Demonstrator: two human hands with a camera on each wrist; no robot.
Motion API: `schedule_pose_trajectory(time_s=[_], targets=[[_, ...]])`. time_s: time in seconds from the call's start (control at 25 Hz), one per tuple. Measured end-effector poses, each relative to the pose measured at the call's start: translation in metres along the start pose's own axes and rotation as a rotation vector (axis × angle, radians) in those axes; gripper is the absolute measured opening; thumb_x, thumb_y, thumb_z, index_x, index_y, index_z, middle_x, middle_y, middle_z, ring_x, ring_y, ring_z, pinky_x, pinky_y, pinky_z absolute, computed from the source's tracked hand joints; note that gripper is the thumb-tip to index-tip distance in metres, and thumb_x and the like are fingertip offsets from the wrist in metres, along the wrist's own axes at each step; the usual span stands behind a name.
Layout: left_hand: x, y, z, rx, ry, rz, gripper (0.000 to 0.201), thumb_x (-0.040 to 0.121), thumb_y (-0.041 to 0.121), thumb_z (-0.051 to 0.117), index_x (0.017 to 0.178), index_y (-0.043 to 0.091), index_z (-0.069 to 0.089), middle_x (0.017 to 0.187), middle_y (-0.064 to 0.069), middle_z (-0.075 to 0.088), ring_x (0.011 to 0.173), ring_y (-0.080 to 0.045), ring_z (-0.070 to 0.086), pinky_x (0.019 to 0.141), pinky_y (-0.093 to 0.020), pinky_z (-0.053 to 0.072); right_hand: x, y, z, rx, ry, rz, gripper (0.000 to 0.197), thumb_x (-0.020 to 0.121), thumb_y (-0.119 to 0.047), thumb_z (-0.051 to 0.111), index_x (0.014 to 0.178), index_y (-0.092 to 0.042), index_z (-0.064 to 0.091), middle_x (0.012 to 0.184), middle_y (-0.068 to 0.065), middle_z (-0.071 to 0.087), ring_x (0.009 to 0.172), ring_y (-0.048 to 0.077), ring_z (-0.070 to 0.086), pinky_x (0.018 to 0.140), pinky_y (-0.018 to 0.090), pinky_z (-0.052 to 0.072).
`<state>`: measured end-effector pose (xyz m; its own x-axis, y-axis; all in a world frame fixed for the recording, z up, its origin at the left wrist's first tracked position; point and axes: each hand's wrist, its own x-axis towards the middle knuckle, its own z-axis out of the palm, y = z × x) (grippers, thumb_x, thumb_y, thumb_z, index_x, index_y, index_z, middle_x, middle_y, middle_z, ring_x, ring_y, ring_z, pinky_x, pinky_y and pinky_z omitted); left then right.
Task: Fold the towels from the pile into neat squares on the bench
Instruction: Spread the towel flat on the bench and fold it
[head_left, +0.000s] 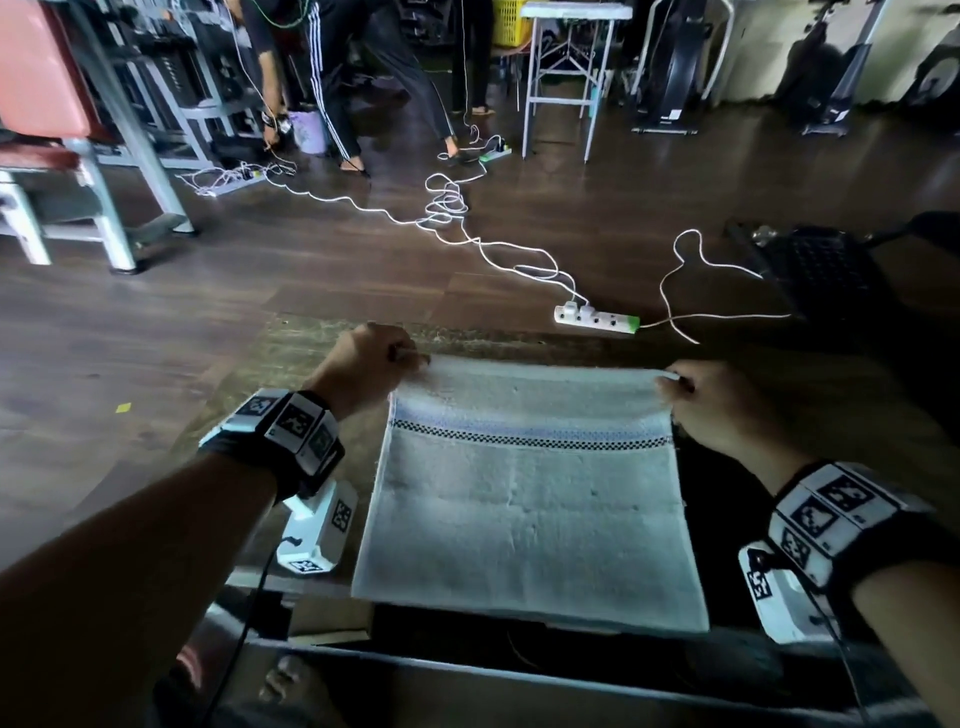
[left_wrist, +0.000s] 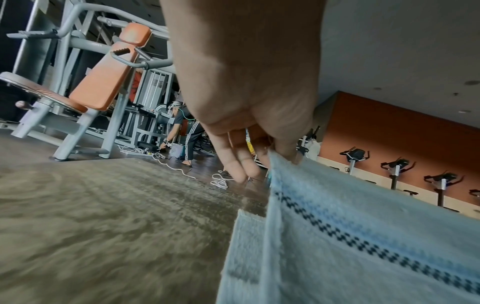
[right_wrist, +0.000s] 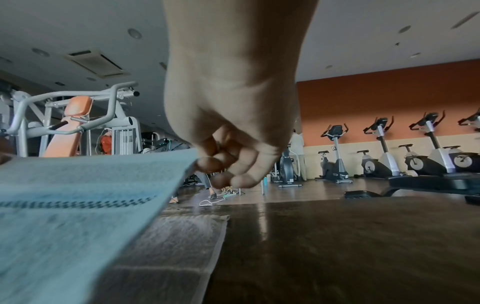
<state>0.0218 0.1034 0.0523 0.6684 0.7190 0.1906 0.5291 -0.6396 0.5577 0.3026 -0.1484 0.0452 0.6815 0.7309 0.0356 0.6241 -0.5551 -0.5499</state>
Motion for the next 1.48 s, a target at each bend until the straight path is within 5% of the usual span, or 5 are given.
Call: schedule_pose_trajectory(time_s=[0.2, 0.4, 0.76, 1.04, 1.48], targets=[[0.060, -0.016, 0.041, 0.110, 0.042, -0.080, 0.007, 0.082, 0.030, 0.072, 0.082, 0.023, 0.071, 0.081, -0.002, 0.070, 0.078, -0.023, 0.066, 0.068, -0.028, 0.051, 0.064, 0.012, 0.029, -0.217, 0.105, 0.071, 0.023, 0.089, -0.031, 0.057, 0.071, -0.017, 0.060, 0.068, 0.000, 0.063, 0.070, 0.026, 0.063, 0.064, 0.032, 0.051], [0.073, -0.042, 0.084, 0.187, -0.069, -0.157, 0.024, 0.082, 0.042, 0.073, 0.097, 0.024, 0.069, 0.092, 0.000, 0.069, 0.085, -0.023, 0.066, 0.076, -0.037, 0.056, 0.085, 0.033, 0.071, -0.198, -0.043, -0.075, 0.022, 0.089, -0.024, 0.065, 0.110, -0.024, 0.069, 0.107, 0.000, 0.063, 0.100, 0.023, 0.063, 0.085, 0.039, 0.054], [0.027, -0.018, 0.051, 0.295, -0.067, -0.169, 0.016, 0.076, 0.019, 0.071, 0.089, 0.025, 0.064, 0.095, -0.007, 0.070, 0.090, -0.028, 0.066, 0.076, -0.043, 0.057, 0.035, -0.003, 0.046, 0.224, 0.042, -0.150, 0.016, 0.085, -0.012, 0.073, 0.085, -0.024, 0.062, 0.084, -0.008, 0.067, 0.080, 0.011, 0.064, 0.067, 0.025, 0.046], [-0.034, 0.083, 0.068, -0.087, -0.130, 0.388, 0.022, 0.080, 0.027, 0.069, 0.101, 0.025, 0.064, 0.100, 0.012, 0.061, 0.085, -0.010, 0.061, 0.073, -0.030, 0.053, -0.045, -0.056, 0.058, 0.400, -0.036, -0.366, 0.021, 0.077, -0.003, 0.079, 0.085, -0.018, 0.066, 0.076, -0.013, 0.069, 0.070, 0.000, 0.064, 0.064, 0.014, 0.047], [-0.022, 0.068, 0.081, -0.199, -0.008, 0.250, 0.010, 0.079, 0.026, 0.072, 0.083, 0.024, 0.062, 0.073, 0.009, 0.067, 0.069, -0.008, 0.064, 0.062, -0.034, 0.053, -0.023, -0.076, 0.076, 0.476, -0.024, -0.281, 0.027, 0.081, 0.000, 0.071, 0.098, -0.020, 0.065, 0.091, -0.013, 0.069, 0.088, -0.003, 0.065, 0.078, 0.012, 0.050]])
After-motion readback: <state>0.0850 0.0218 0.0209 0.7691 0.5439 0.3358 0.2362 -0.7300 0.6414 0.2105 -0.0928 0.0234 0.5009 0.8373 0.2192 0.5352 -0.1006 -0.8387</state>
